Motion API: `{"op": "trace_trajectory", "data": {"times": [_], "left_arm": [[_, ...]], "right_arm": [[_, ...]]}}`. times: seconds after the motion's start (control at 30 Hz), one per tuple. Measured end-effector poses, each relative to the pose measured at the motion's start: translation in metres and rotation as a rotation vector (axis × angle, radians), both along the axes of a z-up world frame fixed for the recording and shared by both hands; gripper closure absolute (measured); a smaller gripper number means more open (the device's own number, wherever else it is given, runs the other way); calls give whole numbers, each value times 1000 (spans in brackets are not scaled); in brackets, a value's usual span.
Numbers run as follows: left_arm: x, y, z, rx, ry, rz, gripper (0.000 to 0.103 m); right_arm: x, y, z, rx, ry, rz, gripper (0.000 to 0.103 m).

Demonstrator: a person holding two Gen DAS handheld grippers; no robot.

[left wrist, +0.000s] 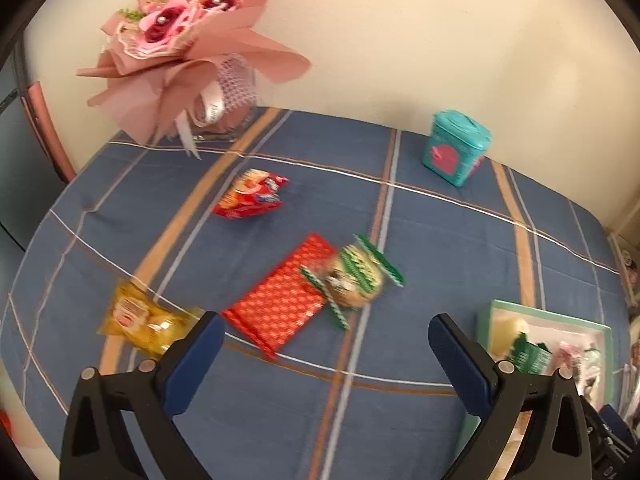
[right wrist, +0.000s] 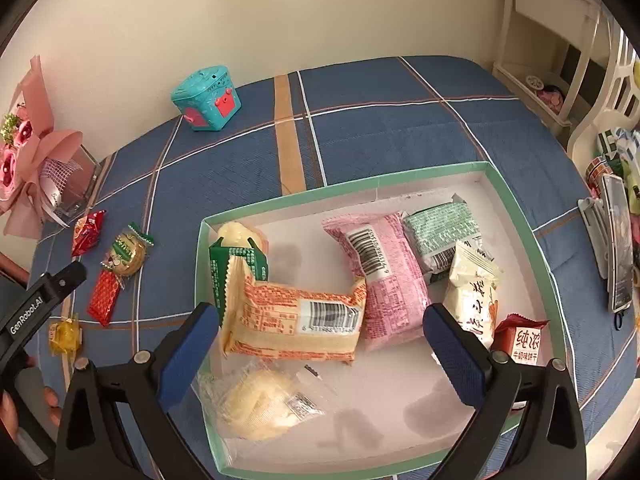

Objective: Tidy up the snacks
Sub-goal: 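Move both tools back toward the remaining snacks on the cloth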

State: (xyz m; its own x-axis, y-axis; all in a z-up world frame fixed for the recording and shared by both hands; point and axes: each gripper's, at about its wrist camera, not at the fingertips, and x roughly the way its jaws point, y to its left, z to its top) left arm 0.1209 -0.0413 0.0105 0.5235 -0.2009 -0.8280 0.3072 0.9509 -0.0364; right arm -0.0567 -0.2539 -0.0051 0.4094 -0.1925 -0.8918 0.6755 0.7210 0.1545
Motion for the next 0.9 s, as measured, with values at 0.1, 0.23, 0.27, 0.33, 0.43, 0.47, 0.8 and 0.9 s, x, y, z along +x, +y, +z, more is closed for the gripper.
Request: {"op": "trace_trajectory", "data": {"times": [0.1, 0.23, 0.27, 0.33, 0.43, 0.47, 0.8, 0.9], "left_arm": [[6, 9, 0, 33, -13, 12, 0], [17, 27, -5, 69, 12, 52, 0], [20, 33, -7, 65, 20, 65, 0], [26, 45, -9, 58, 42, 97, 0], [34, 65, -9, 46, 50, 140, 0], [36, 71, -9, 39, 47, 151, 0], [58, 138, -15, -24, 54, 303, 0], [64, 152, -23, -35, 107, 330, 0]], "right_arm": [[7, 5, 2, -14, -1, 3, 1], [16, 14, 7, -25, -29, 18, 1], [20, 18, 8, -33, -35, 28, 1], [26, 28, 12, -46, -47, 54, 1], [40, 42, 15, -53, -60, 104, 1], [44, 47, 16, -55, -62, 121, 1], [89, 104, 0, -8, -40, 272, 1], [99, 119, -8, 6, -20, 296, 1]]}}
